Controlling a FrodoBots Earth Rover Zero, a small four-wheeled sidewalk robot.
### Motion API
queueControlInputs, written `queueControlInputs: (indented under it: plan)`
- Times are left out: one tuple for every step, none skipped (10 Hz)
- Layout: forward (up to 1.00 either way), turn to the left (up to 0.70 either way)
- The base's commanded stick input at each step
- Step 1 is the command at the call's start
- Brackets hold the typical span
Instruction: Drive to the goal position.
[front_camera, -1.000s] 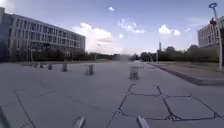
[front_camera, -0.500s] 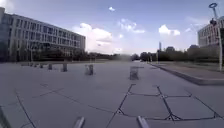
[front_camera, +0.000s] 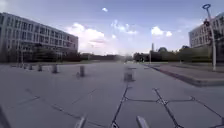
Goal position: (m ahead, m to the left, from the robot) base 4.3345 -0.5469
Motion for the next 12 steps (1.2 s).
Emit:
queueControlInputs:
  plan:
    - [1.00, -0.27]
    - [1.00, -0.27]
    - [1.00, -0.27]
    - [1.00, -0.27]
    - [1.00, -0.27]
    - [1.00, -0.27]
    - [1.00, -0.27]
    - [1.00, -0.27]
    - [1.00, -0.27]
    - [1.00, -0.27]
    - [1.00, -0.27]
    - [1.00, -0.27]
